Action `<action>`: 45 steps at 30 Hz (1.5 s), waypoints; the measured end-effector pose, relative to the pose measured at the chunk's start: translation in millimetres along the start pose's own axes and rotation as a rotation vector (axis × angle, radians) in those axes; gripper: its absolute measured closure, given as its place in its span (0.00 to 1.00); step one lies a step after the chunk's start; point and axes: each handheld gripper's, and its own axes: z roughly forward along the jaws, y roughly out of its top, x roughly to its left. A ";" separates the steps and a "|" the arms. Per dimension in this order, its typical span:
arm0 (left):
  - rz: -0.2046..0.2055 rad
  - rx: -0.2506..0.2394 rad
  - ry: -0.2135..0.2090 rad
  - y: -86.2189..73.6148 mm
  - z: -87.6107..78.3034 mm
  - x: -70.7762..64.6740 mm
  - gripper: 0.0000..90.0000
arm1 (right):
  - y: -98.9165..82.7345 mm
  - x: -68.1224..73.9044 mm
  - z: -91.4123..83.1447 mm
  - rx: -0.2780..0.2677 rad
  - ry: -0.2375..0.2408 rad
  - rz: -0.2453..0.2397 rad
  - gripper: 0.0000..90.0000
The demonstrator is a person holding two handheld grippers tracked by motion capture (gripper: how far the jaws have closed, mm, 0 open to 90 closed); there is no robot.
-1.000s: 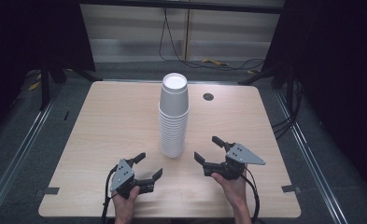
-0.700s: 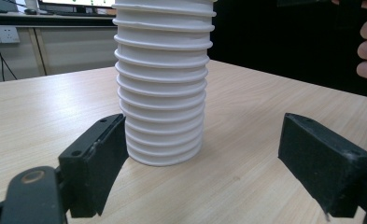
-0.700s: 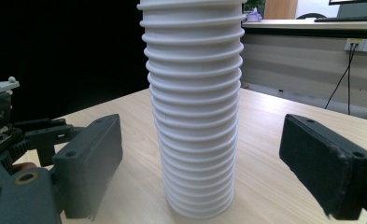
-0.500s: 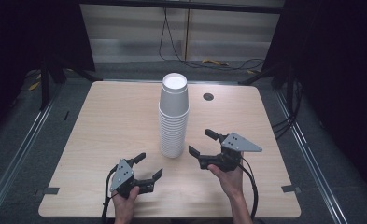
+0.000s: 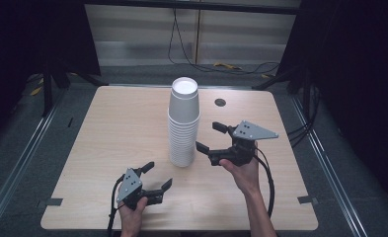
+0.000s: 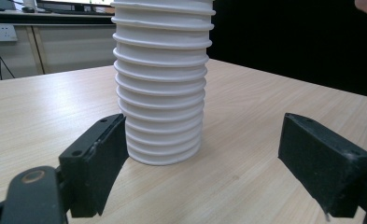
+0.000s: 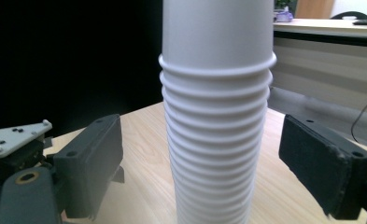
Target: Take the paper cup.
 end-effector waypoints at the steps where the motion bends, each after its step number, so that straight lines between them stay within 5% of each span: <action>1: -0.001 0.000 0.000 0.0 0.0 0.0 0.17 | 7.3 -1.1 2.1 0.011 0.000 -0.013 0.15; 20: -0.014 0.003 -0.013 0.0 0.7 -0.1 0.17 | 58.7 -17.6 12.1 0.063 0.062 -0.026 0.17; 45: -0.023 -0.003 -0.019 -0.1 0.4 1.4 0.17 | 107.7 -28.4 44.3 0.232 0.094 -0.097 0.17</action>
